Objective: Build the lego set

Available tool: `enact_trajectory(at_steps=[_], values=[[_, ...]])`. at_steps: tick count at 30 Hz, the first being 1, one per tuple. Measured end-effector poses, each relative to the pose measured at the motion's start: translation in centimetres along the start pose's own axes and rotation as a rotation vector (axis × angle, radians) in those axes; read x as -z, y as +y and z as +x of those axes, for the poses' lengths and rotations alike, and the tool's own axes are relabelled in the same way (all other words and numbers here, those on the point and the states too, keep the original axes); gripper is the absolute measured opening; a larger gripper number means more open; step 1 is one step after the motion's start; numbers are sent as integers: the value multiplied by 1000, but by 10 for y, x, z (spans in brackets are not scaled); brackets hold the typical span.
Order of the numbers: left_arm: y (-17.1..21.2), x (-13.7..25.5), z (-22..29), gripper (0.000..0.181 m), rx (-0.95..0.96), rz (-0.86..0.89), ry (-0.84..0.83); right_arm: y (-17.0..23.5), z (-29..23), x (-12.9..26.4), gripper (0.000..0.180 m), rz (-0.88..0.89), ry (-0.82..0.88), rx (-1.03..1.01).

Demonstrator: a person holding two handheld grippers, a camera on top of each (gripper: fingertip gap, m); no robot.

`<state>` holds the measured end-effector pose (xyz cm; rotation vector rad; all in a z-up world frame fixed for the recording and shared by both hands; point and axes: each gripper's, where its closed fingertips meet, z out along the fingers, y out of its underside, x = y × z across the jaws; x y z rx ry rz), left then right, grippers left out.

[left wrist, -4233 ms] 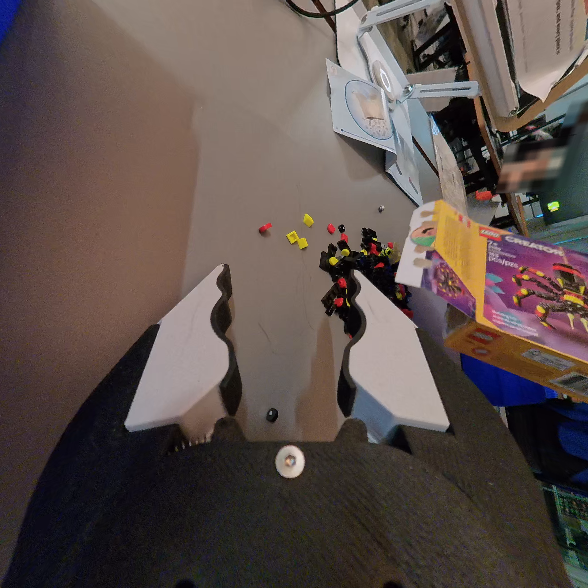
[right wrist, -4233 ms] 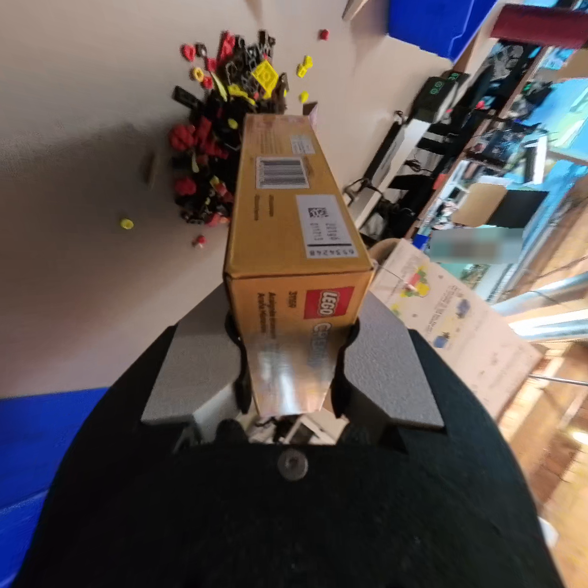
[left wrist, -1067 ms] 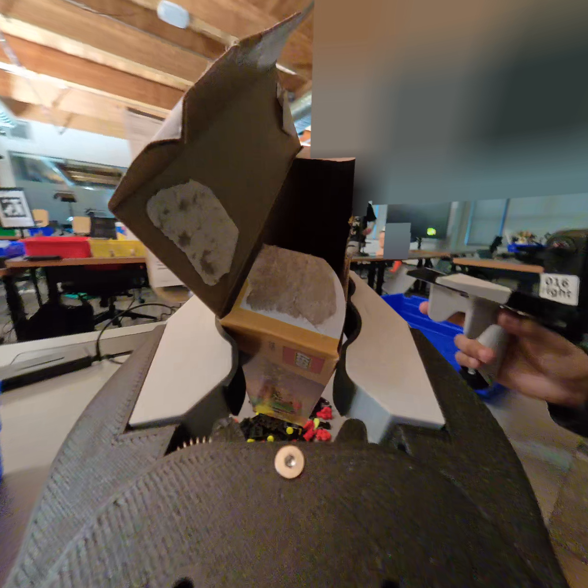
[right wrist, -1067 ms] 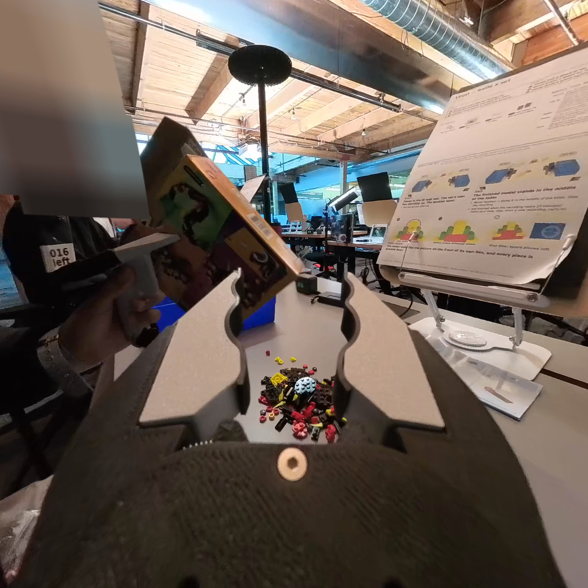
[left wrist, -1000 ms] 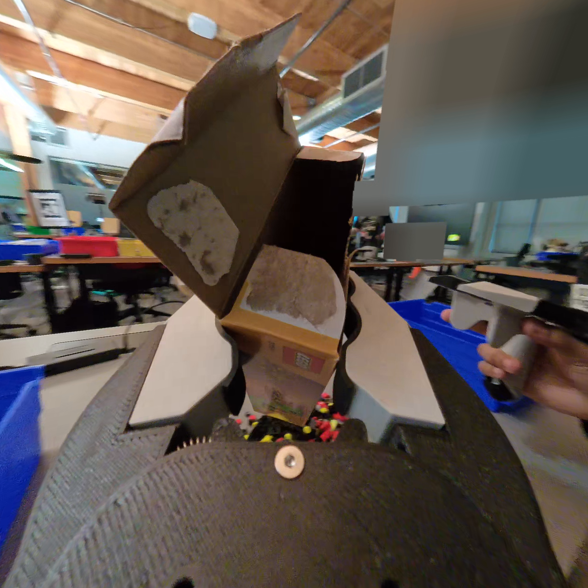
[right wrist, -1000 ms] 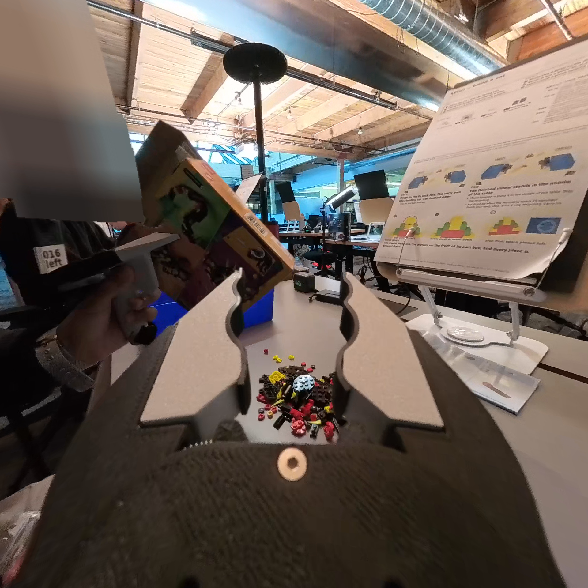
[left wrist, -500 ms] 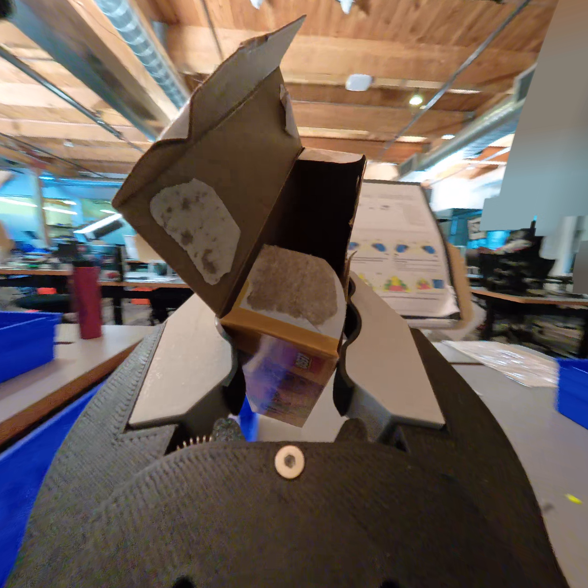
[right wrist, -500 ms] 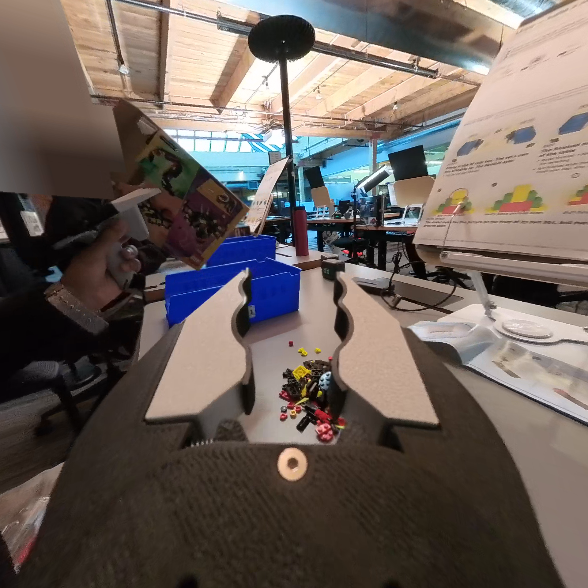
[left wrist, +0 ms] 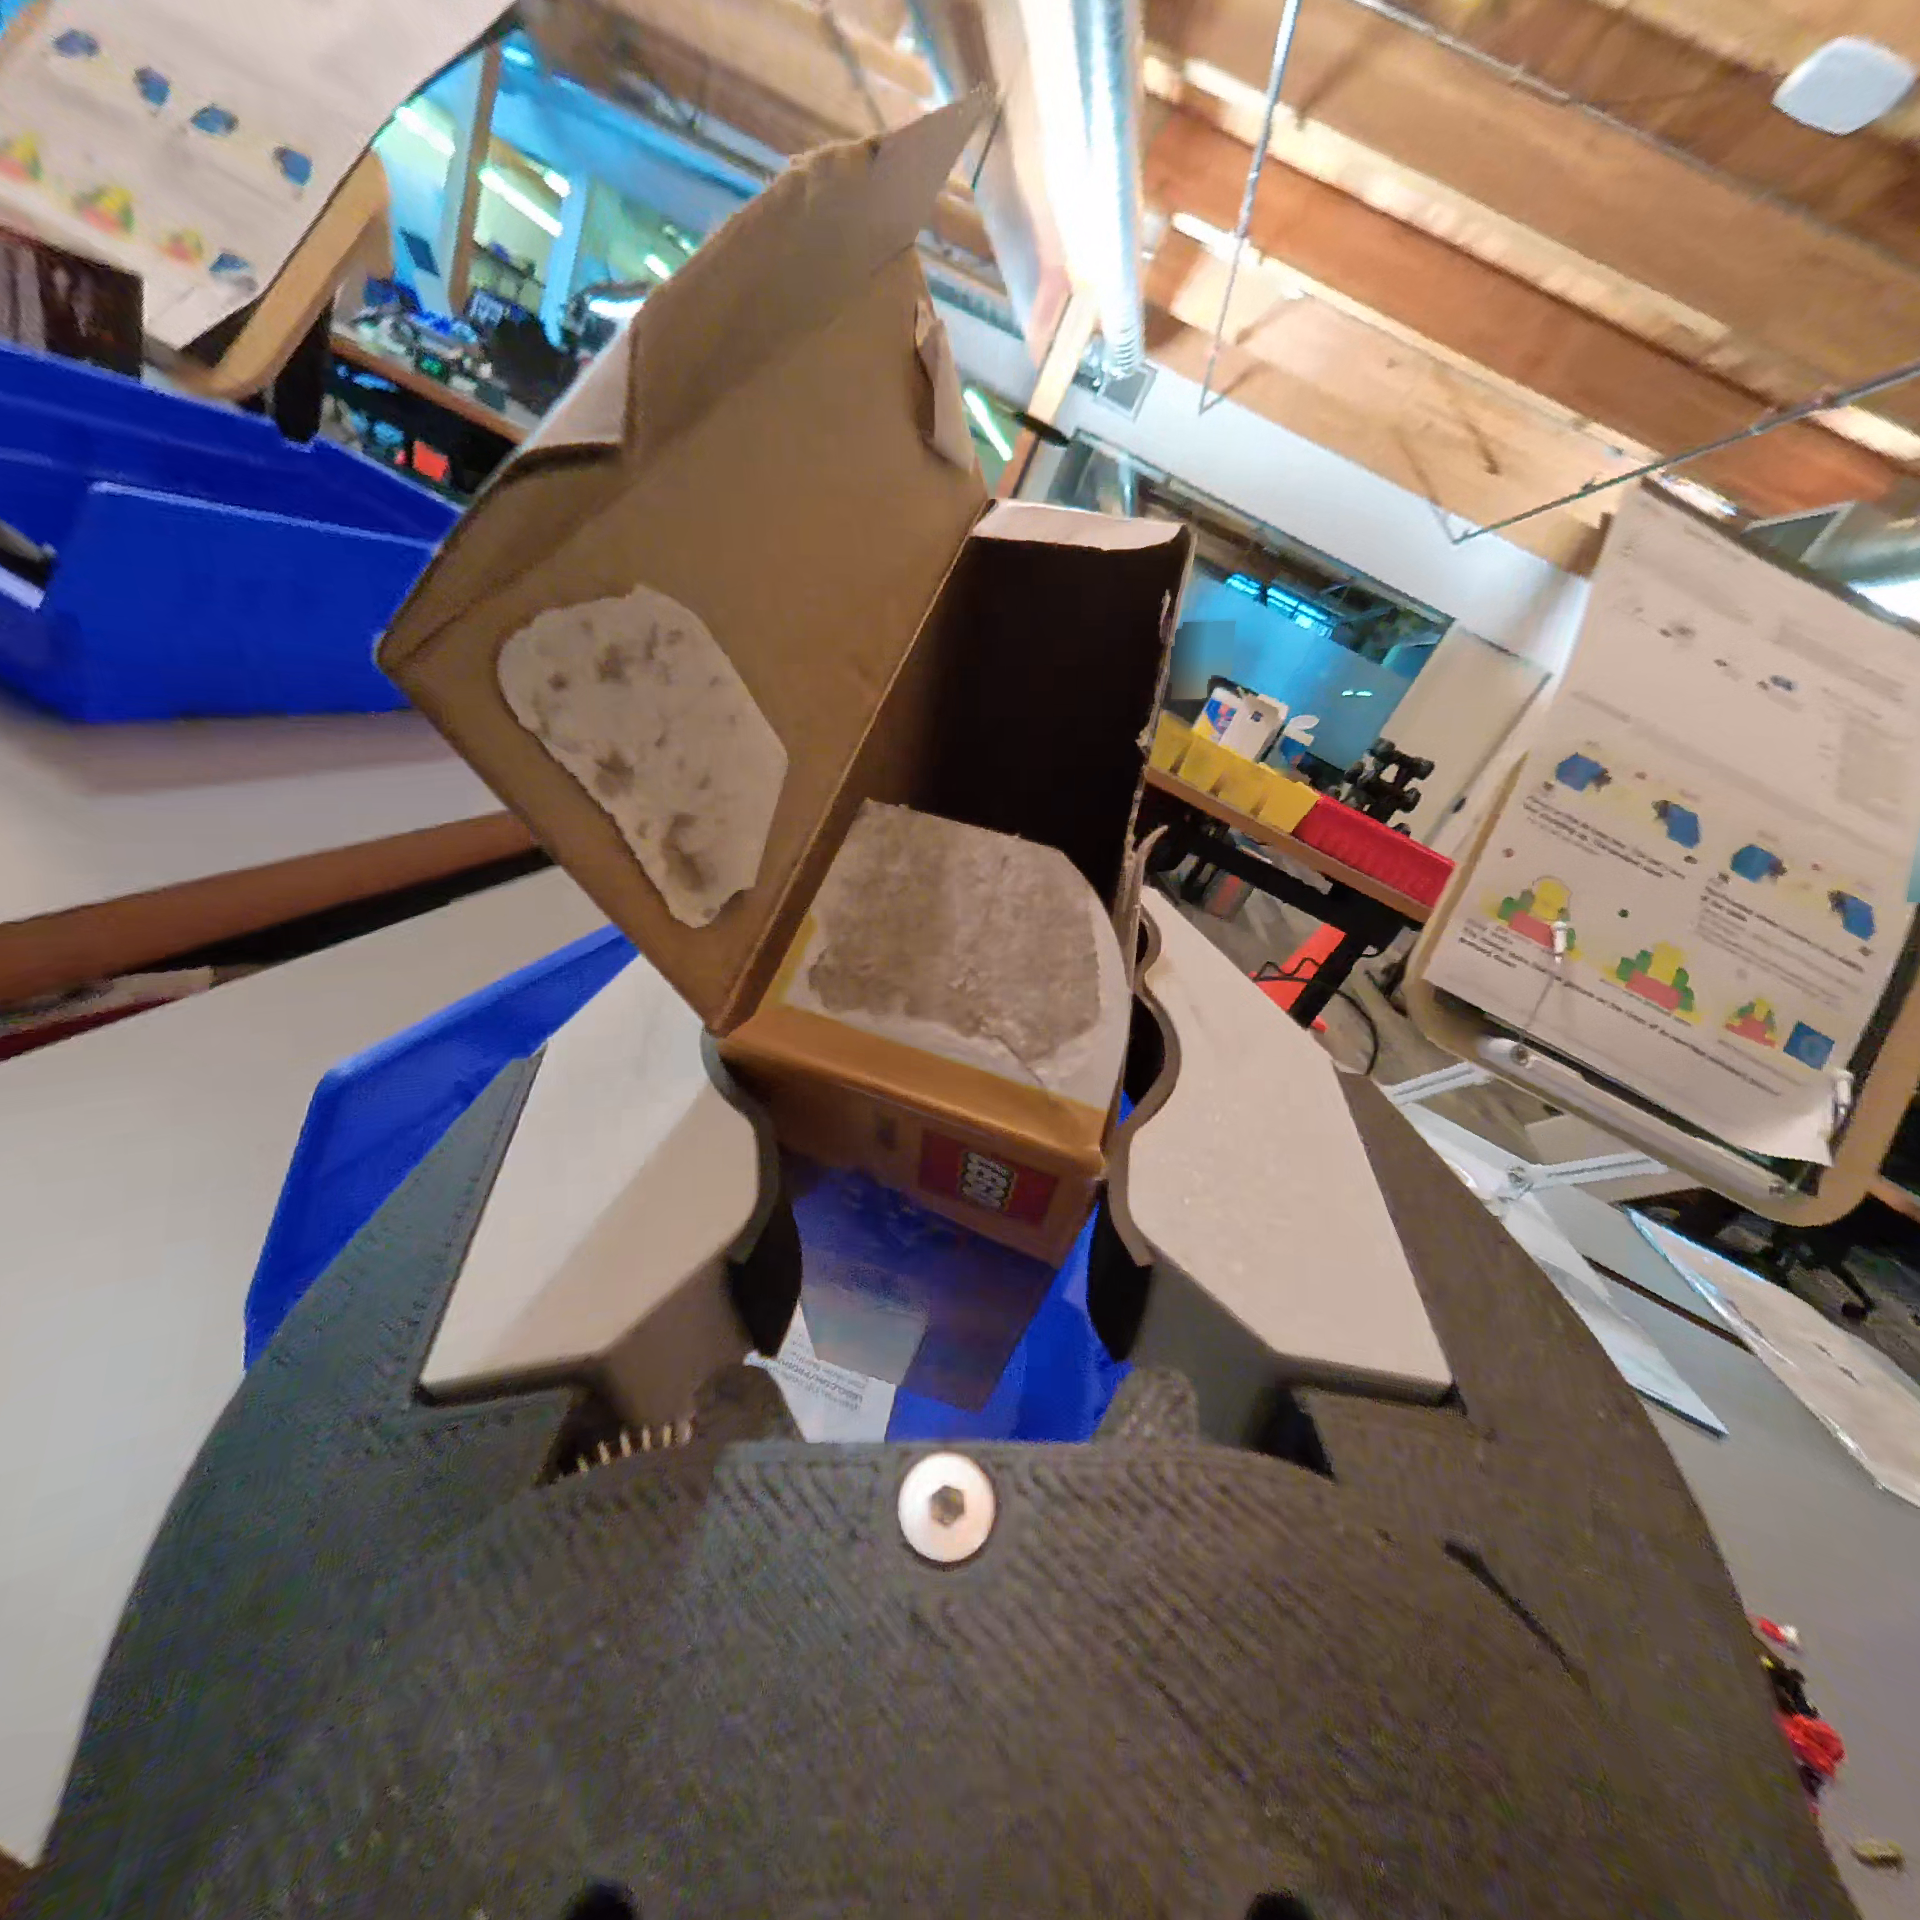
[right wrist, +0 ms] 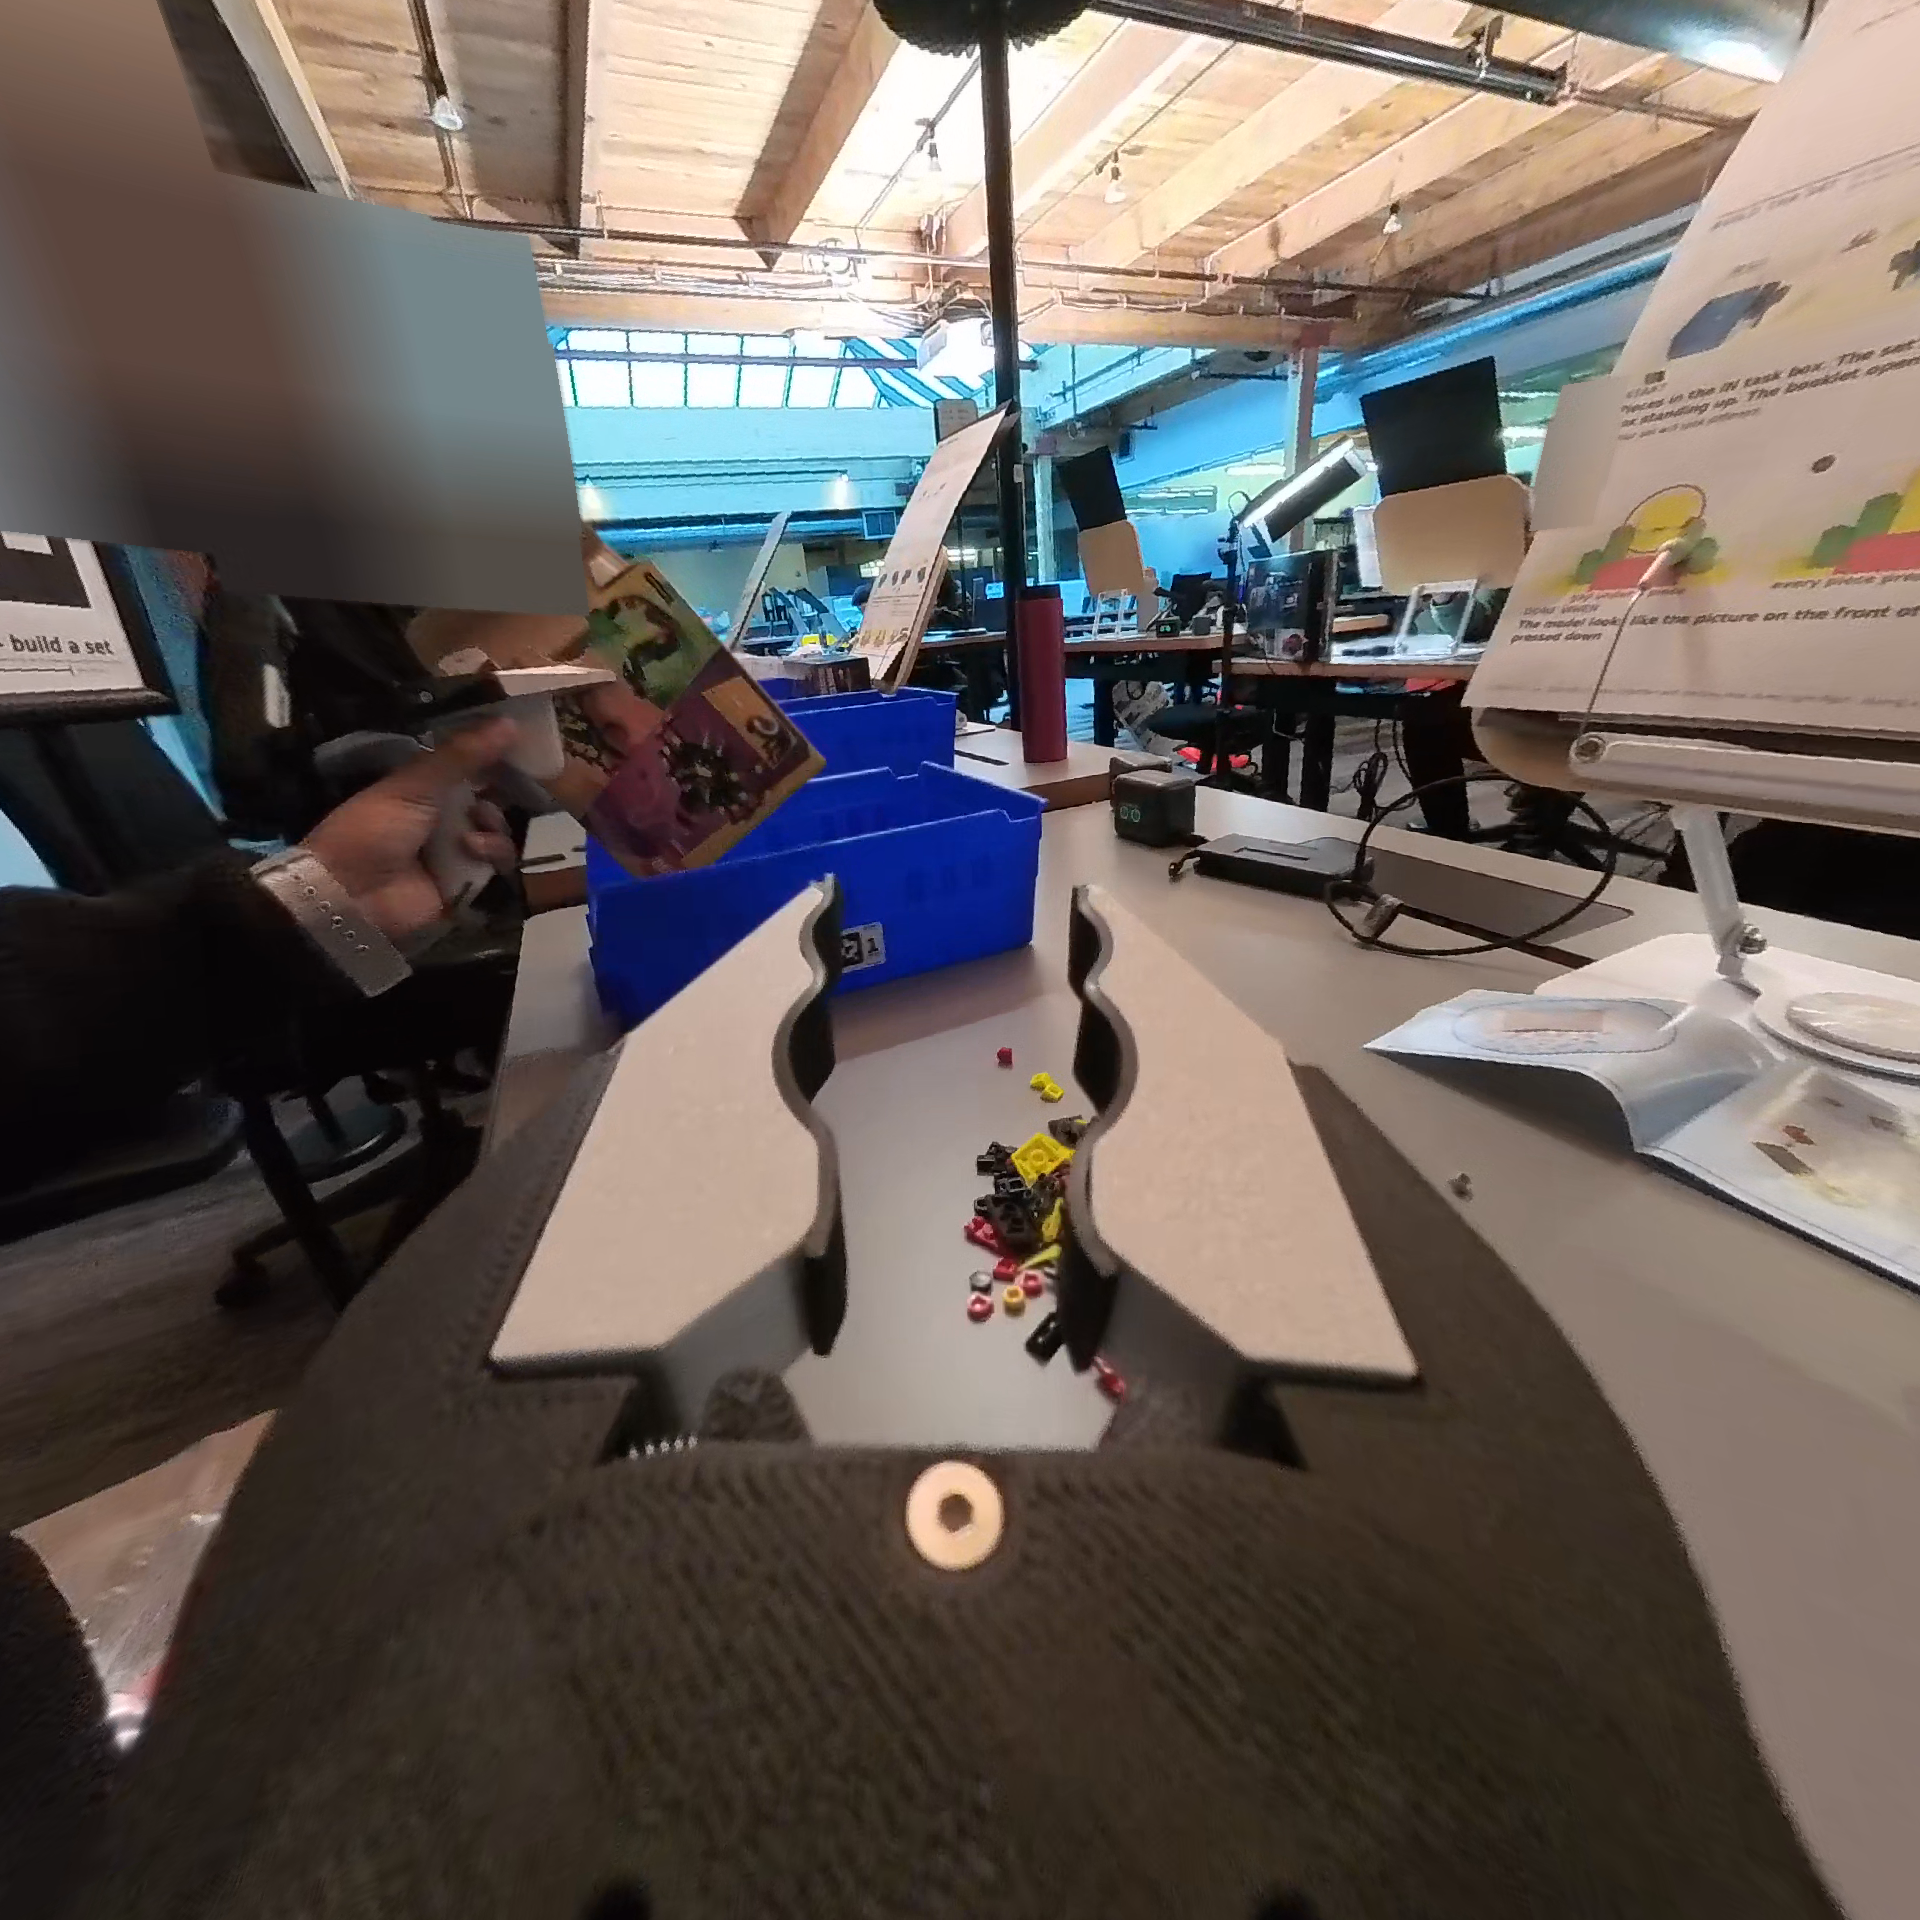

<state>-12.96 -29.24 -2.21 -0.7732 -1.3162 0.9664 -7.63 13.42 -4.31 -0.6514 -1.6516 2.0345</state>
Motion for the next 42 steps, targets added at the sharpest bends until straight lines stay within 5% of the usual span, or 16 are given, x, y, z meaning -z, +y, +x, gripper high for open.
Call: enact_trajectory(at_steps=[11,14,19,26,34,42], values=[[41,-33,-36,75,83,-232,-121,-2,9,27,42,6,74,-26],[25,-34,-54,103,90,-175,-210,-2,10,34,42,0,94,-16],[-23,-27,-38,109,20,-14,-204,-2,12,41,42,-5,123,-10],[-36,-30,43,85,-285,28,-113,2,8,40,42,-26,118,-5],[-18,-32,5,61,-347,-47,-206,6,6,36,42,-40,97,-18],[-39,-23,-1,65,-331,-18,-210,11,7,34,42,-54,81,-49]])
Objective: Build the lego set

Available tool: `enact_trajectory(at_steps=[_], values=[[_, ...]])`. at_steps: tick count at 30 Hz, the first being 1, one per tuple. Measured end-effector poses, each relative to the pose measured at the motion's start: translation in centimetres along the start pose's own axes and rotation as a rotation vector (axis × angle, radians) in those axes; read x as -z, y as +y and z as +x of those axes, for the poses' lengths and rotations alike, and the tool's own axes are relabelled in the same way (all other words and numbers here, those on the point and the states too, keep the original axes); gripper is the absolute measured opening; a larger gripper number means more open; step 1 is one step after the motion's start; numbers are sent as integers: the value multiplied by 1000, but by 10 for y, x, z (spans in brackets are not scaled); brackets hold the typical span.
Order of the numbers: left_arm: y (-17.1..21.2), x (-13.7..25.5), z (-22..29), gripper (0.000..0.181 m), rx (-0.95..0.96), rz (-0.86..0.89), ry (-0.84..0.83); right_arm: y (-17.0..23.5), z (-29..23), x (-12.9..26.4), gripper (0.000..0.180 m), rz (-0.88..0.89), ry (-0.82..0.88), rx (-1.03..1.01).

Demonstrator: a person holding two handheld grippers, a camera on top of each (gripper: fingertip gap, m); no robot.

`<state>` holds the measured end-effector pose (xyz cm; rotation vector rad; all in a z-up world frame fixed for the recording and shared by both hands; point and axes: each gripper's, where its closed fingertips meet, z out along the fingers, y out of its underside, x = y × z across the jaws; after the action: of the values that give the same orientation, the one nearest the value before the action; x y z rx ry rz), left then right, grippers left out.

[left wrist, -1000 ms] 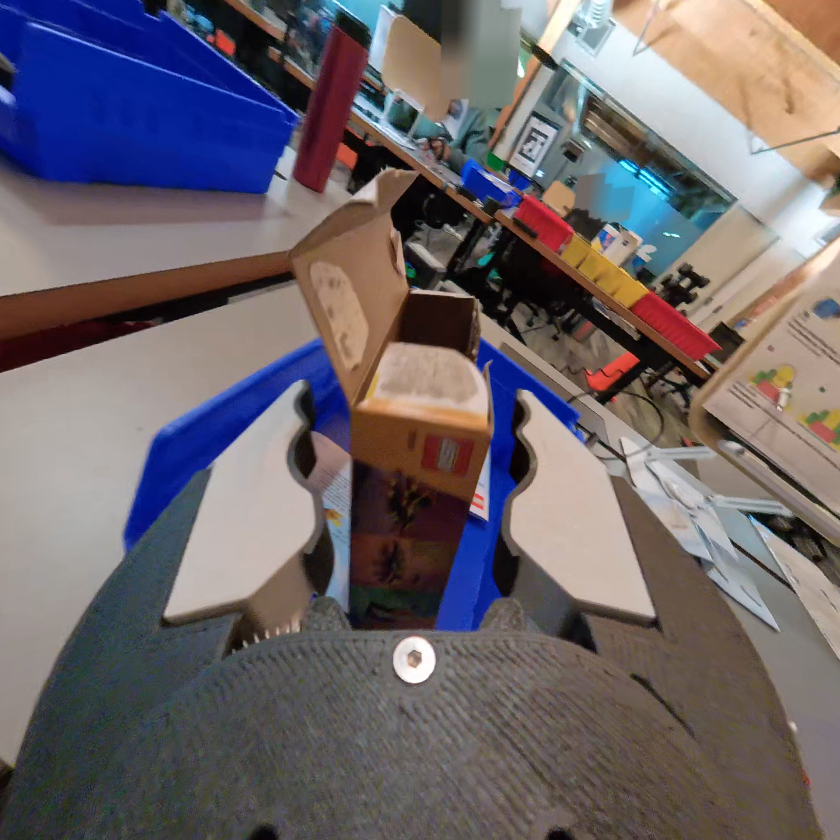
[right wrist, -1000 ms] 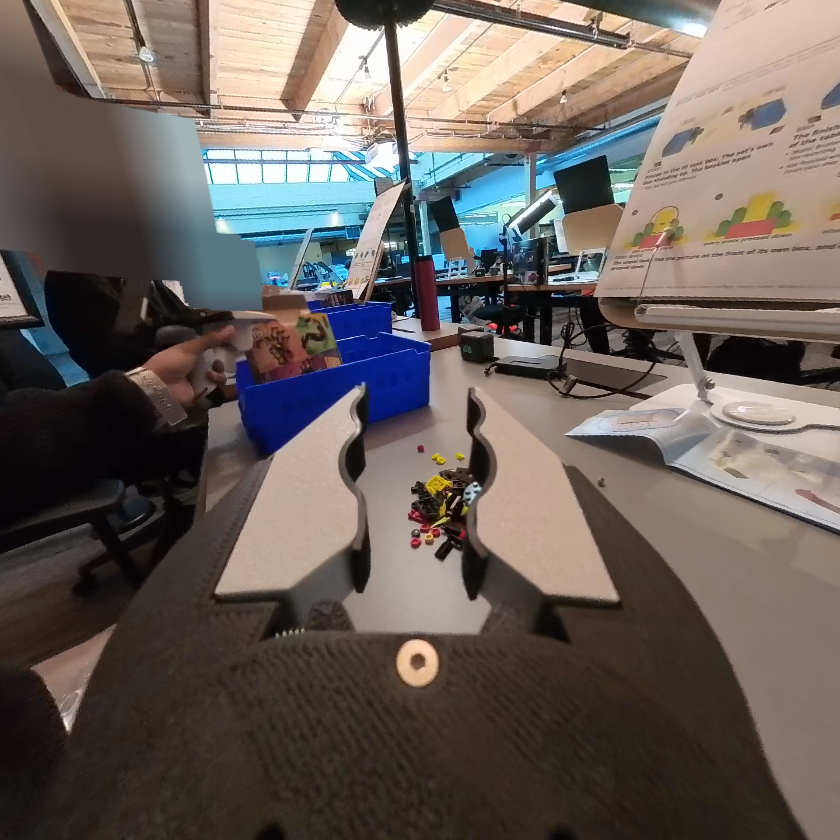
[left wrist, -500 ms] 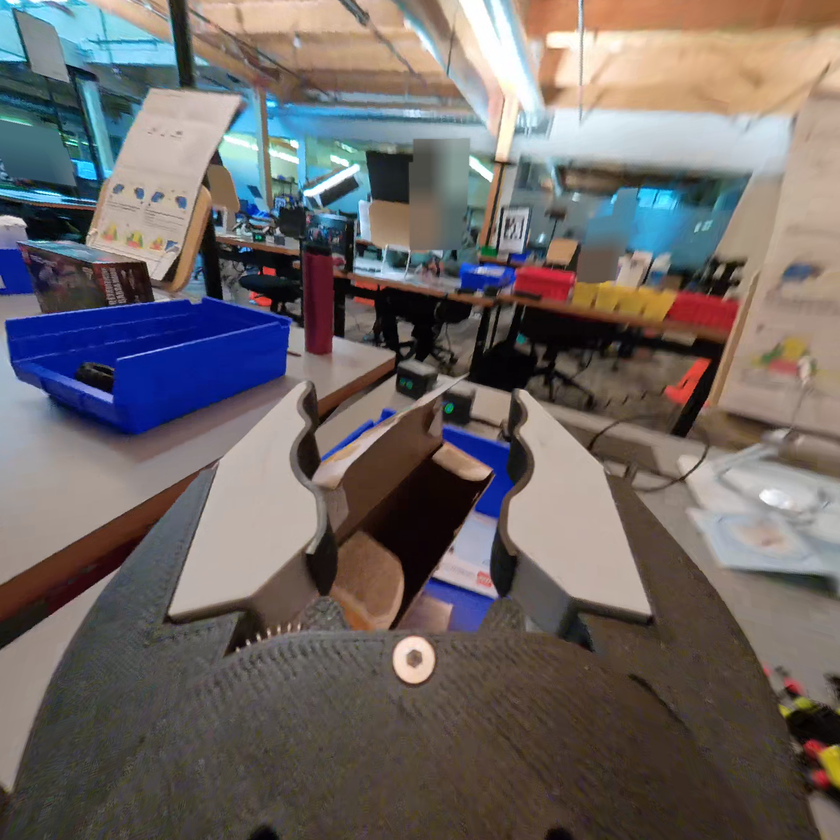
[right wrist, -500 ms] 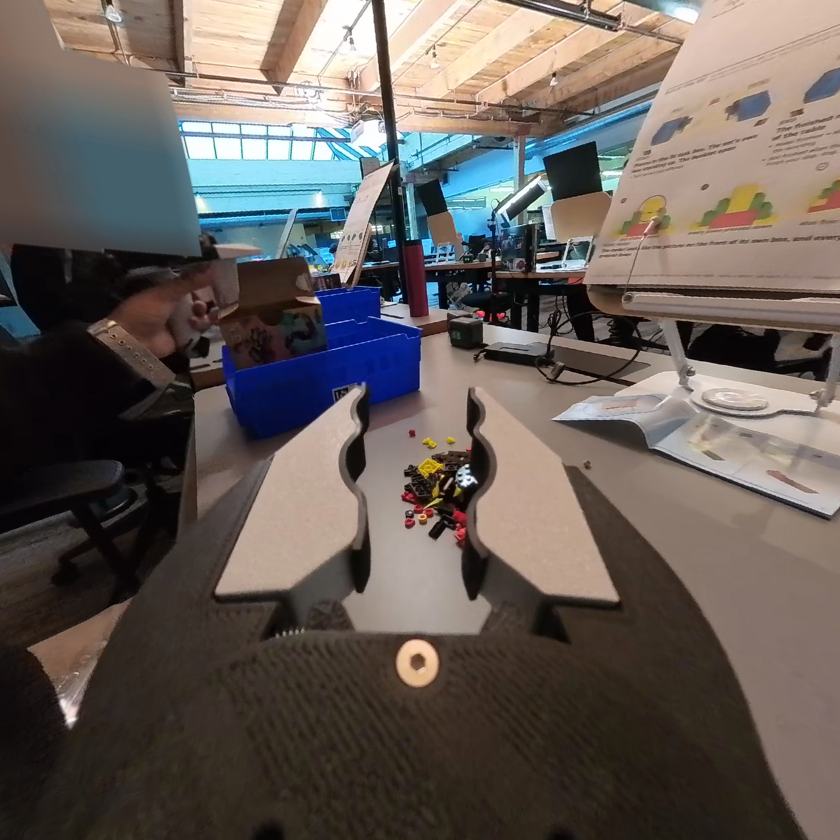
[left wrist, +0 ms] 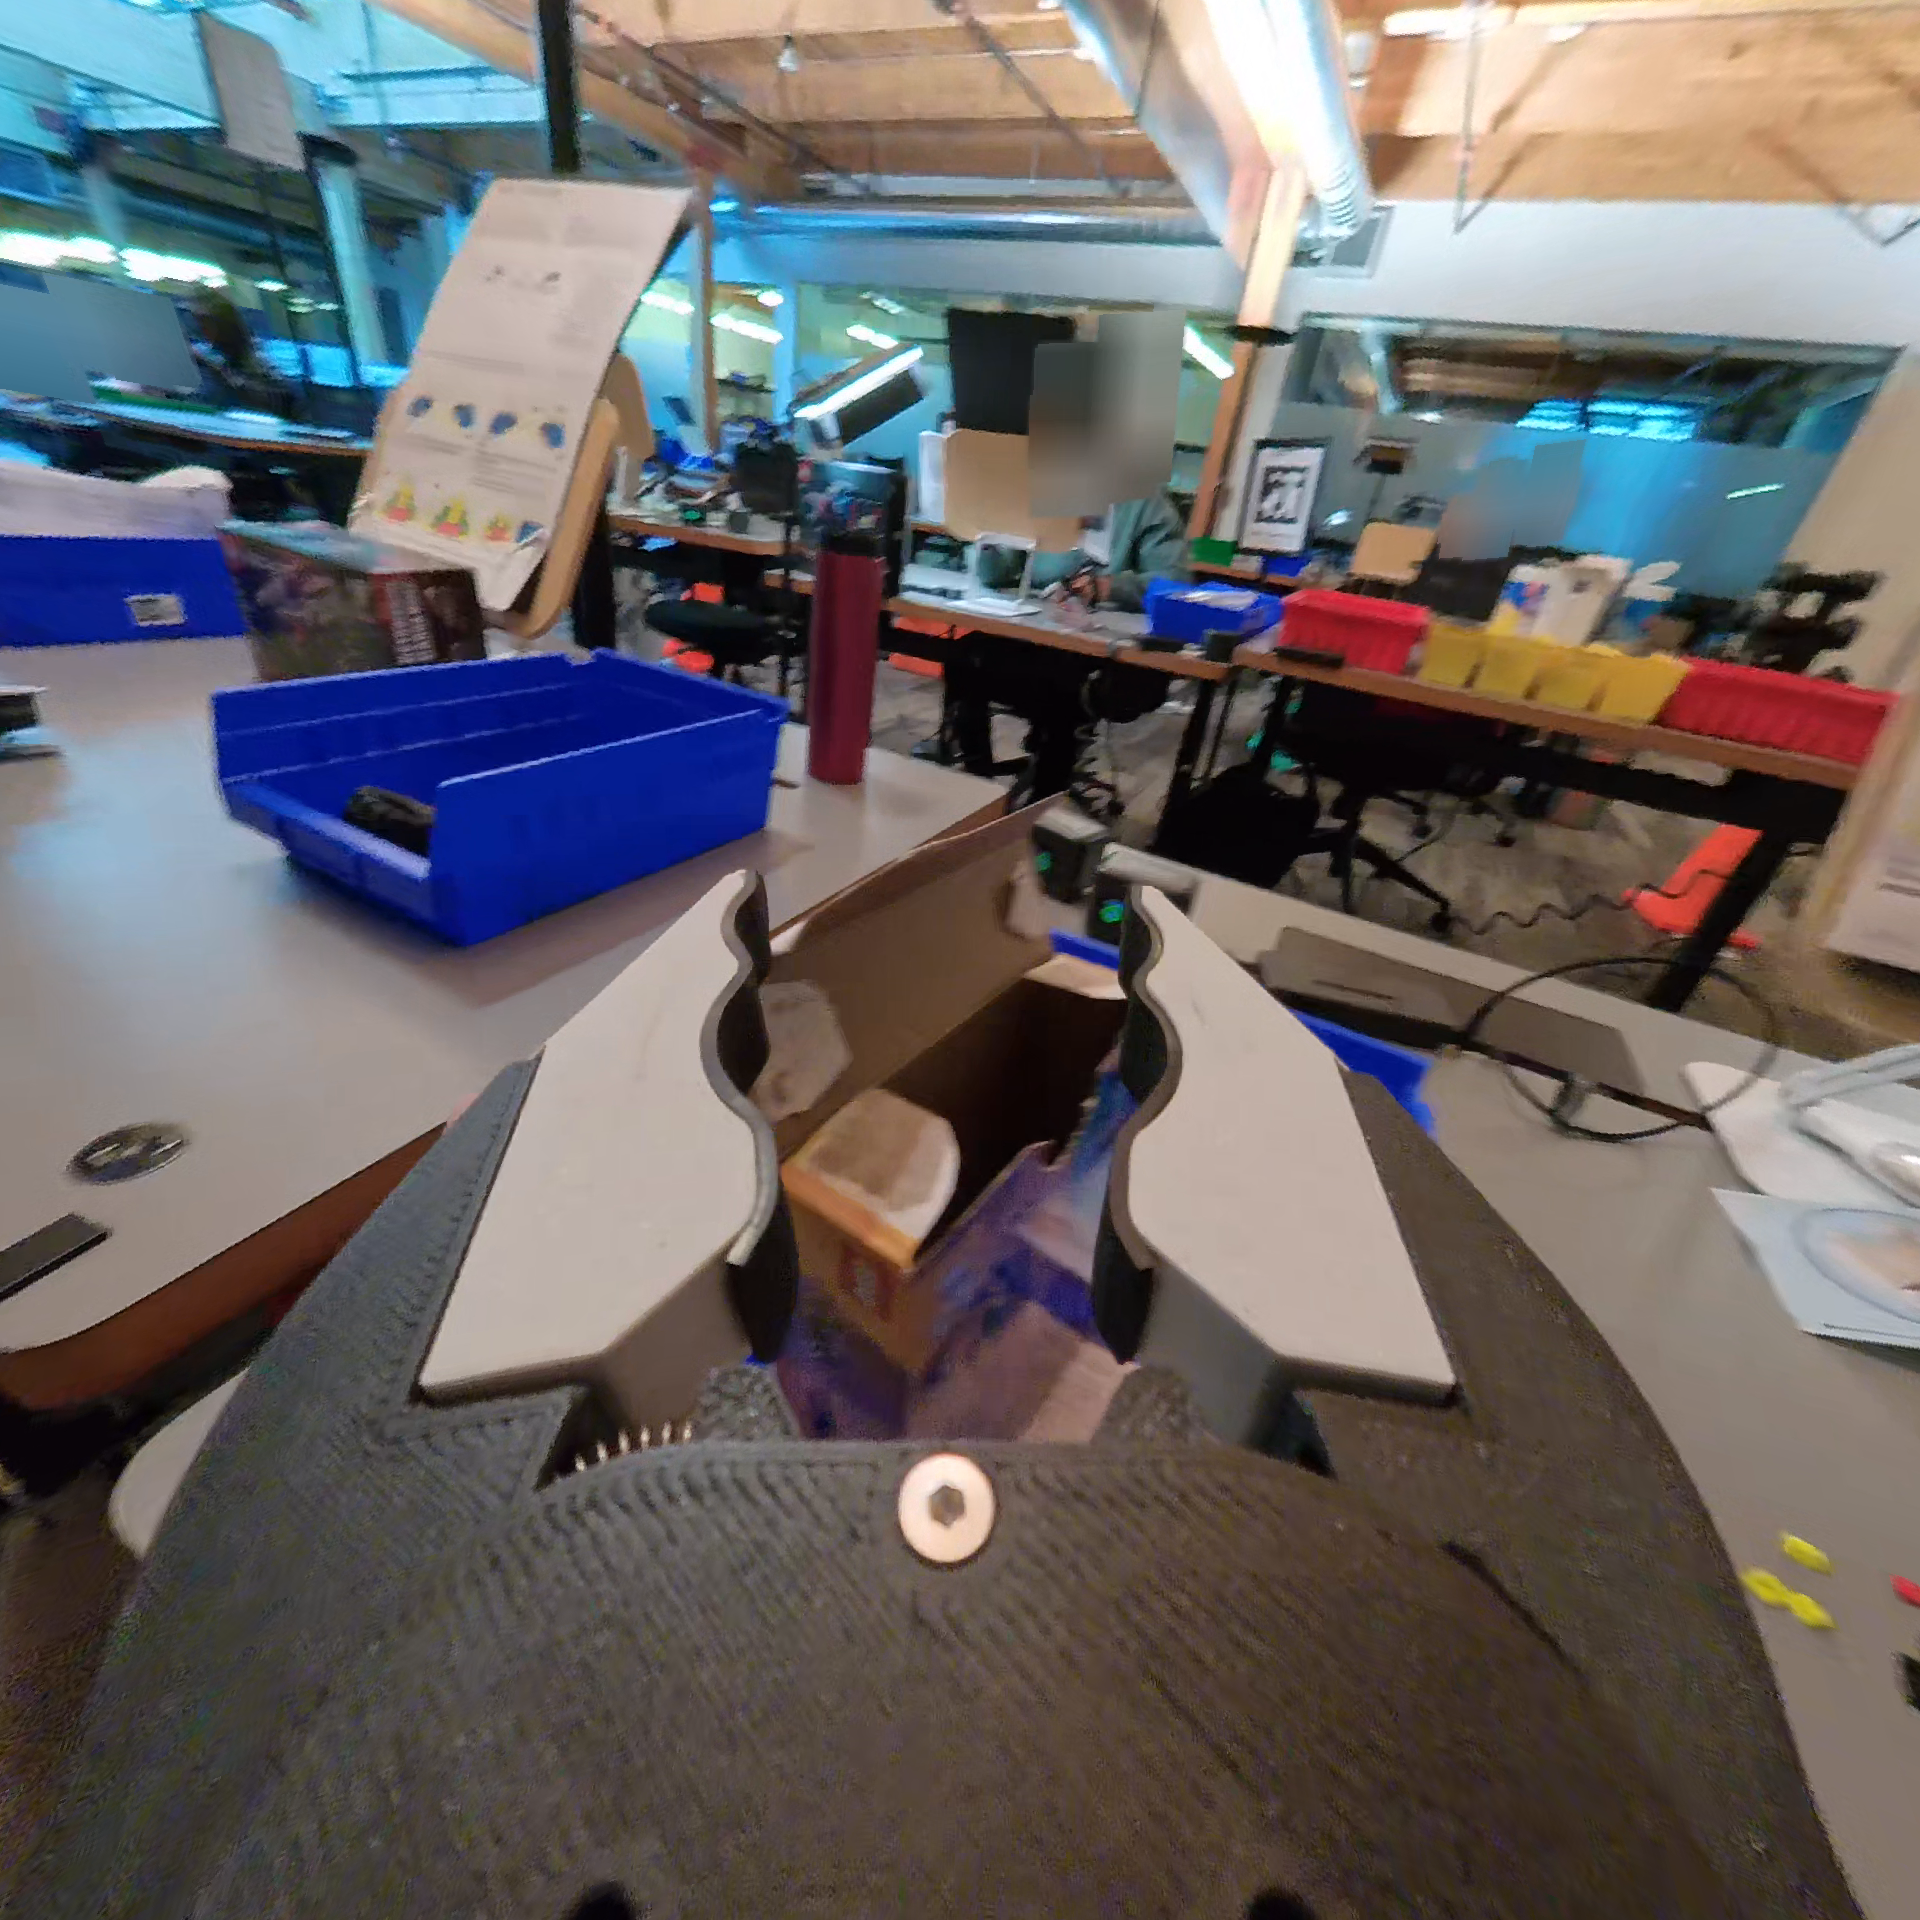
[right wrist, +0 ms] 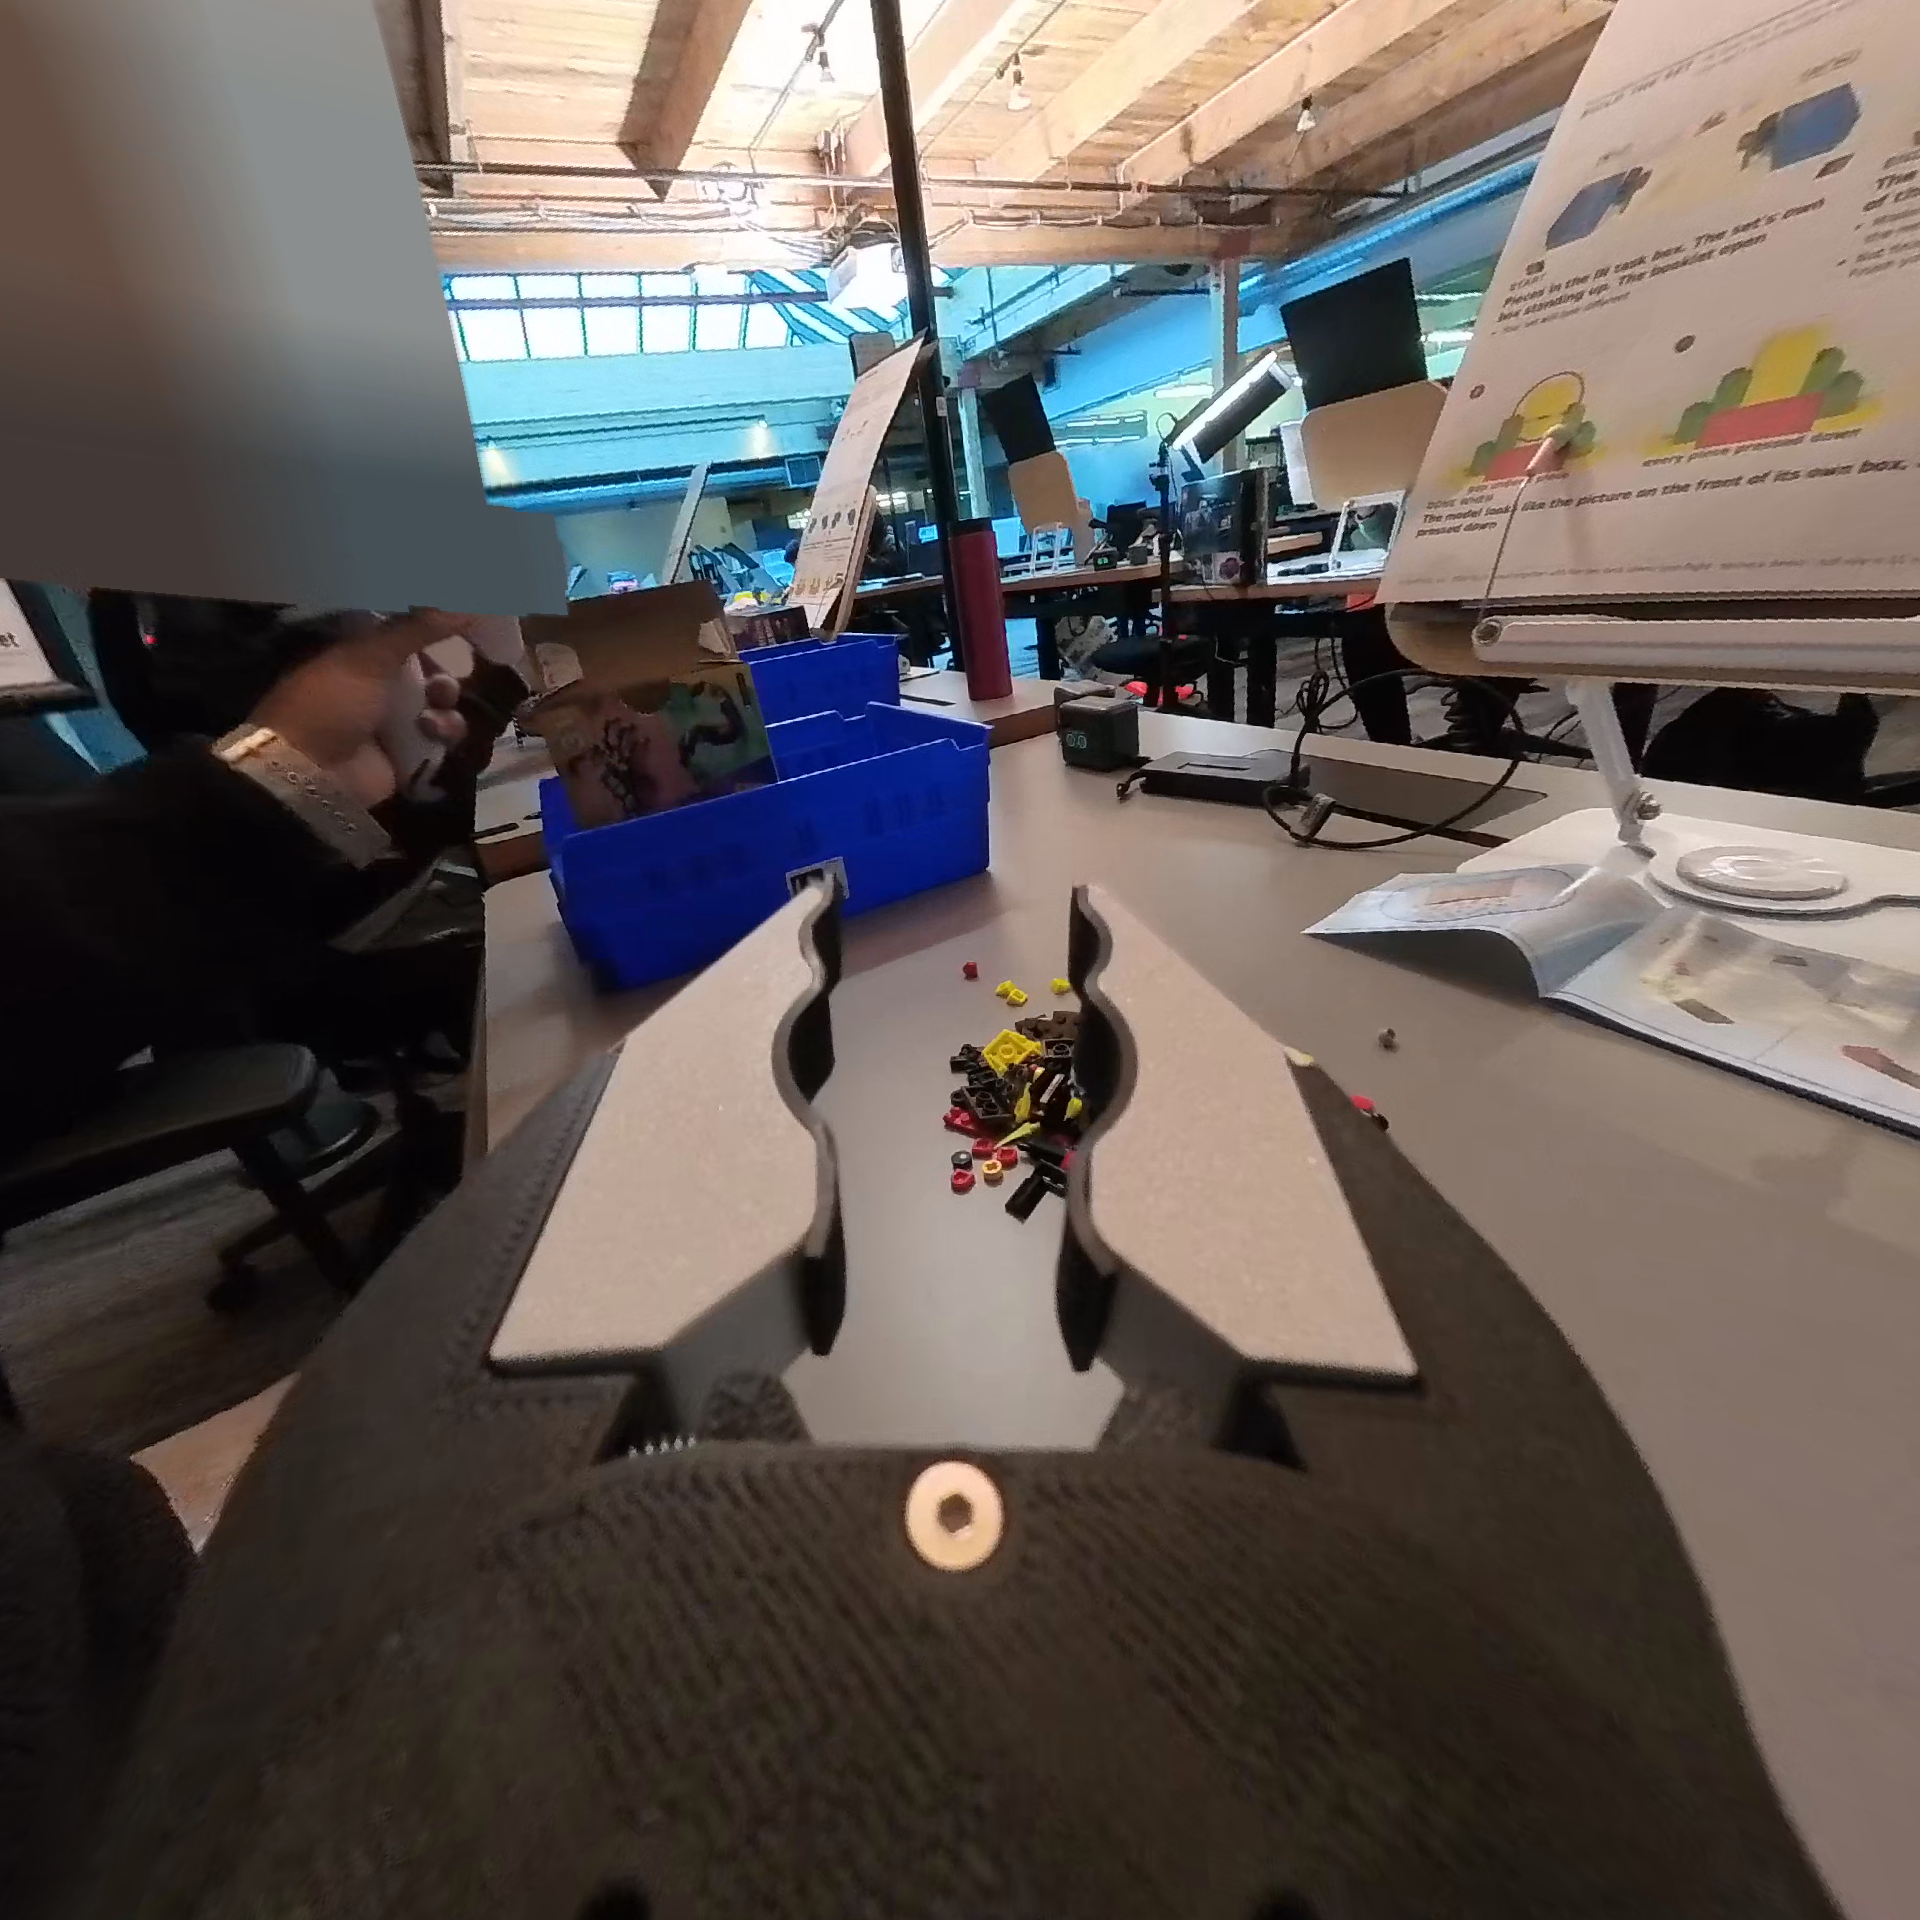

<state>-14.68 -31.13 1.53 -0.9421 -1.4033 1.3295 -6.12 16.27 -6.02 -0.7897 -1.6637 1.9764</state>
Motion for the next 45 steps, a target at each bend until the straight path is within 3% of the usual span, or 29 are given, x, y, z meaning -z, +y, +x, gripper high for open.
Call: enact_trajectory(at_steps=[3,6,12,16,19,22,27,33,35,37,45], values=[[-13,11,45,65,-26,31,110,9,-1,-3,43,-46,-7,44],[-1,25,115,65,-52,14,290,23,-1,-7,44,-114,-14,109],[87,77,264,64,-81,-132,711,43,3,-15,47,-184,-17,121],[135,93,317,65,-255,-200,881,44,18,-22,46,-161,8,49],[154,77,318,58,-344,-167,864,42,32,-24,40,-137,35,69],[164,65,317,56,-219,-249,865,43,42,-28,41,-141,41,70],[169,74,316,51,-55,-377,940,48,37,-26,44,-165,15,6],[162,84,303,42,-104,-328,933,49,30,-12,44,-200,60,74],[162,86,305,41,-59,-347,944,47,33,-7,33,-203,110,47],[165,90,310,39,-35,-372,969,42,34,-1,0,-190,133,21],[178,92,322,9,-44,-411,1012,38,63,13,0,-192,322,53]])
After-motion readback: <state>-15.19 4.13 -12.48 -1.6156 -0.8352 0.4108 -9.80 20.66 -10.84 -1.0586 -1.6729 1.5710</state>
